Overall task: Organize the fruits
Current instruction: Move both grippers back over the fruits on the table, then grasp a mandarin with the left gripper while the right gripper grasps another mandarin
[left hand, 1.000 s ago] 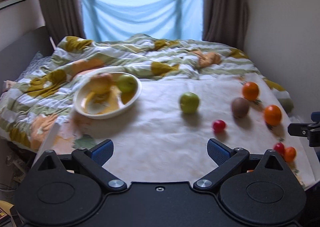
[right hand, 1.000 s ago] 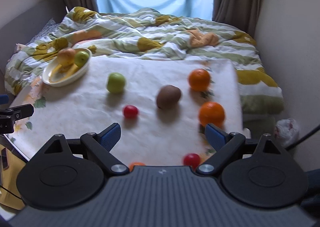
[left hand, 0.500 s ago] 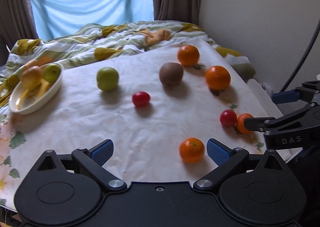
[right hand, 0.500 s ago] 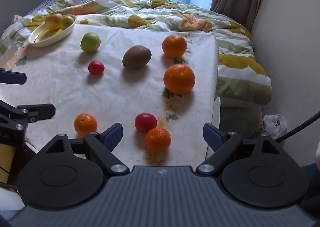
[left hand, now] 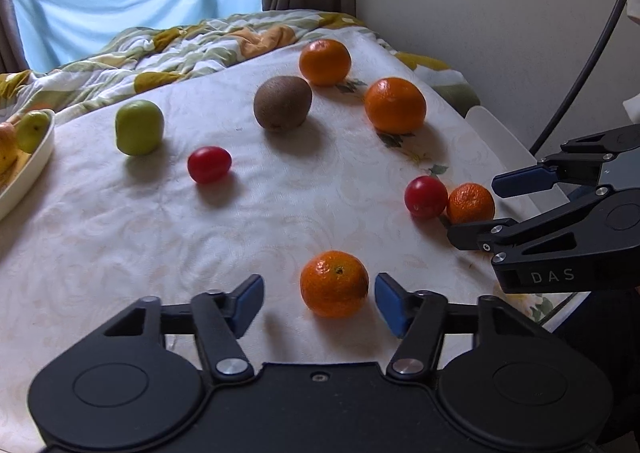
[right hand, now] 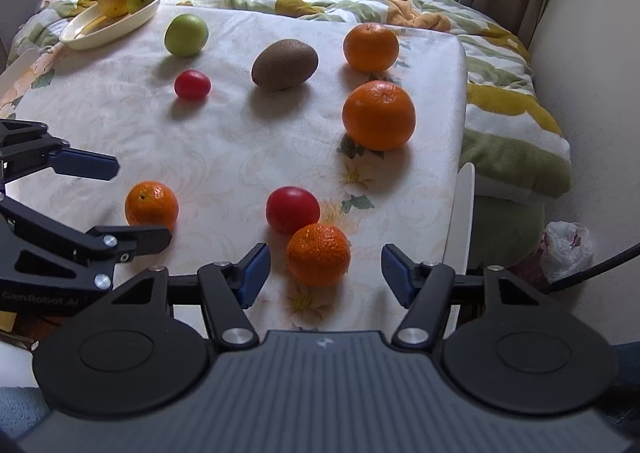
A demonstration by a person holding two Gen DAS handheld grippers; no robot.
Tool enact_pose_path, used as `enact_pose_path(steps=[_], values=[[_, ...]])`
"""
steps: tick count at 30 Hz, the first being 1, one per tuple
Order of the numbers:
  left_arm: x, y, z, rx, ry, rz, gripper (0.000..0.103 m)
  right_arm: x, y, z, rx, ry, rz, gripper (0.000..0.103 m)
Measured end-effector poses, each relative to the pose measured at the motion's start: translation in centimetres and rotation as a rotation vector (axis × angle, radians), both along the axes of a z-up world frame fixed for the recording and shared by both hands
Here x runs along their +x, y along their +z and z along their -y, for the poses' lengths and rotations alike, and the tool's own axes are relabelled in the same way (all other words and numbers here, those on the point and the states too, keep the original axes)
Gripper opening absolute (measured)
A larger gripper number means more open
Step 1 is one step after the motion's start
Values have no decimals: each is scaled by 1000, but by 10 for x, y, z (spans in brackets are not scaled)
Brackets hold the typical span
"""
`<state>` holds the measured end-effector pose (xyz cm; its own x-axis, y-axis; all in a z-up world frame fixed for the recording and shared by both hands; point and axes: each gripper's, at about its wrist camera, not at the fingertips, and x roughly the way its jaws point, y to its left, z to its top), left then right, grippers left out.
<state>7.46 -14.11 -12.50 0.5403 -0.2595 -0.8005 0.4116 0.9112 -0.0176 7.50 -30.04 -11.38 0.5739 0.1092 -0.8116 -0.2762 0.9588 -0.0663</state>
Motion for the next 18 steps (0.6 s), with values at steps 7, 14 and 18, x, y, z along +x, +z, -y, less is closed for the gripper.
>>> enact_pose_path(steps=[7,14,18], values=[[-2,-3,3,10,-43,-1,41,3,-7,0,3,9,-19,69],[-5,-2,-6,2,-26,-9,41,5,-8,0,2,7,-12,58],[-6,-1,-11,-9,-4,-18,41,5,-9,-2,8,9,-7,52]])
